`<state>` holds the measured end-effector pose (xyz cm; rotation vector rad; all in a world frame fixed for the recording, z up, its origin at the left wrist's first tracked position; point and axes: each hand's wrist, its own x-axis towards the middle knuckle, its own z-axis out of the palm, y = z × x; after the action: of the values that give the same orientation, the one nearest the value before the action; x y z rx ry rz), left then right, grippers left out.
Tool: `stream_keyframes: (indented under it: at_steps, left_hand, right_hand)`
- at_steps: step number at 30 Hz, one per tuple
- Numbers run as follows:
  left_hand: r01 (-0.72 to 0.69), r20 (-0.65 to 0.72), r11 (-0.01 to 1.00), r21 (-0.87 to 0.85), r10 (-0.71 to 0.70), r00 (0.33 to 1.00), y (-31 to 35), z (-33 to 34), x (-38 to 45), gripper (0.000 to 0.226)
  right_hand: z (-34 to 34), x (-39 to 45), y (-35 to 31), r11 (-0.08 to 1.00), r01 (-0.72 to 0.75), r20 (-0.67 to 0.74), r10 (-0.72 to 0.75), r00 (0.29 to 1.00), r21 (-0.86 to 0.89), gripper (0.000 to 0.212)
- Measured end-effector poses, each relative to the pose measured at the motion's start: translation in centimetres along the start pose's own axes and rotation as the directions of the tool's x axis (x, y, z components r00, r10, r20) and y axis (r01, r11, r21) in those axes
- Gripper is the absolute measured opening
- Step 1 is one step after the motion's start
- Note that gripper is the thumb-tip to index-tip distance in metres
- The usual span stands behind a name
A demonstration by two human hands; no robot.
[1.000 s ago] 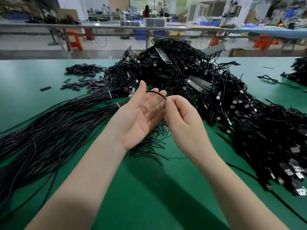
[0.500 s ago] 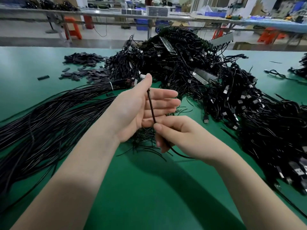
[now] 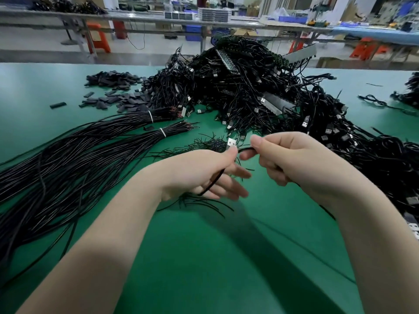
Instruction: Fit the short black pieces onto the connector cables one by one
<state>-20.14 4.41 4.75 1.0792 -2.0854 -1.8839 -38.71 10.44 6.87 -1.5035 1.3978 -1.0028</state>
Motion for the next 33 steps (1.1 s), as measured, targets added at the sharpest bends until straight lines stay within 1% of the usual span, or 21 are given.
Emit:
stream_keyframes:
  at_steps: [1, 3, 5, 6, 8, 10, 11, 12, 14, 16, 17, 20, 22, 24, 26, 27, 28, 29, 30, 31, 33]
  left_hand:
    - [-0.022, -0.057, 0.998, -0.056, 0.019, 0.998, -0.1, -0.1, 0.1, 0.059]
    - [-0.117, -0.167, 0.984, -0.136, 0.094, 0.982, 0.1, -0.2, 0.0, 0.06]
    - [-0.198, -0.234, 0.972, -0.125, 0.165, 0.958, 0.4, -0.2, -0.3, 0.066]
    - [-0.22, -0.244, 0.969, -0.111, 0.188, 0.951, 0.5, -0.2, -0.3, 0.066]
    - [-0.255, -0.205, 0.957, -0.141, 0.224, 0.953, 0.6, -0.2, -0.5, 0.058]
    - [-0.269, -0.115, 0.944, -0.193, 0.25, 0.961, 0.6, -0.3, -0.5, 0.045]
    - [-0.26, -0.073, 0.946, -0.194, 0.25, 0.965, 0.6, -0.3, -0.5, 0.039]
    - [-0.24, -0.037, 0.954, -0.181, 0.237, 0.971, 0.6, -0.1, -0.5, 0.034]
    - [-0.209, 0.015, 0.969, -0.134, 0.213, 0.977, 0.5, 0.5, -0.4, 0.032]
    - [-0.23, 0.051, 0.968, -0.1, 0.235, 0.971, 0.4, 0.9, -0.5, 0.034]
    - [-0.241, 0.057, 0.966, -0.098, 0.247, 0.967, 0.4, 1.1, -0.5, 0.035]
    - [-0.237, 0.024, 0.967, -0.09, 0.24, 0.97, 0.7, 1.2, -0.8, 0.042]
    - [-0.21, 0.036, 0.976, -0.06, 0.213, 0.976, 0.9, 1.4, -1.0, 0.051]
    - [-0.211, 0.043, 0.977, 0.035, 0.209, 0.977, 1.0, 1.4, -1.0, 0.058]
    - [-0.236, 0.028, 0.963, 0.132, 0.234, 0.972, 1.2, 1.3, -1.2, 0.06]
    - [-0.258, 0.015, 0.958, 0.121, 0.258, 0.966, 1.3, 1.2, -1.3, 0.06]
    - [-0.283, -0.011, 0.957, 0.058, 0.284, 0.959, 1.4, 1.2, -1.4, 0.06]
    - [-0.313, -0.053, 0.949, -0.033, 0.311, 0.949, 1.5, 1.1, -1.6, 0.058]
    - [-0.351, -0.098, 0.93, -0.108, 0.341, 0.935, 1.6, 1.0, -1.7, 0.056]
    - [-0.384, -0.13, 0.909, -0.164, 0.366, 0.921, 1.7, 0.9, -1.8, 0.054]
    - [-0.412, -0.113, 0.875, -0.254, 0.396, 0.911, 1.7, 0.7, -2.0, 0.053]
  right_hand:
    - [0.2, -0.2, -0.4, 0.999, 0.019, -0.008, -0.019, 1.0, 0.029, 0.034]
    - [0.5, -0.5, -1.0, 0.993, 0.048, -0.01, -0.048, 0.999, 0.109, 0.029]
    - [0.6, -0.6, -1.2, 0.986, 0.063, -0.046, -0.056, 0.997, 0.156, 0.028]
    - [0.6, -0.5, -1.2, 0.986, 0.059, -0.084, -0.047, 0.995, 0.155, 0.028]
    - [0.4, -0.2, -0.9, 0.995, 0.028, -0.161, -0.013, 0.987, 0.091, 0.03]
    - [0.3, 0.1, -0.6, 1.0, -0.013, -0.207, 0.011, 0.978, -0.008, 0.029]
    - [0.4, 0.1, -0.5, 0.999, -0.008, -0.212, -0.003, 0.977, -0.05, 0.027]
    - [0.5, 0.0, -0.5, 0.996, 0.024, -0.204, -0.04, 0.978, -0.082, 0.024]
    - [1.0, -0.1, -0.6, 0.985, 0.138, -0.157, -0.153, 0.976, -0.105, 0.017]
    - [1.5, -0.2, -0.7, 0.973, 0.221, -0.118, -0.228, 0.966, -0.065, 0.016]
    - [1.6, -0.2, -0.7, 0.972, 0.232, -0.122, -0.233, 0.965, -0.02, 0.016]
    - [1.4, 0.0, -0.6, 0.983, 0.161, -0.162, -0.145, 0.976, 0.093, 0.022]
    - [1.2, 0.0, -0.5, 0.983, 0.113, -0.149, -0.091, 0.985, 0.147, 0.026]
    - [1.4, 0.0, -0.5, 0.972, 0.084, -0.11, -0.061, 0.992, 0.22, 0.027]
    - [1.7, 0.0, -0.5, 0.954, 0.059, -0.07, -0.04, 0.997, 0.292, 0.028]
    - [1.7, 0.1, -0.5, 0.944, 0.048, -0.064, -0.028, 0.998, 0.326, 0.031]
    - [1.7, 0.2, -0.5, 0.937, 0.033, -0.071, -0.008, 0.997, 0.348, 0.035]
    - [1.5, 0.2, -0.5, 0.94, 0.013, -0.088, 0.019, 0.996, 0.342, 0.036]
    - [1.3, 0.2, -0.5, 0.955, -0.01, -0.114, 0.046, 0.992, 0.295, 0.036]
    - [1.1, 0.2, -0.4, 0.978, -0.031, -0.144, 0.061, 0.988, 0.206, 0.032]
    - [0.5, 0.2, 0.0, 0.997, -0.06, -0.198, 0.051, 0.979, -0.039, 0.028]
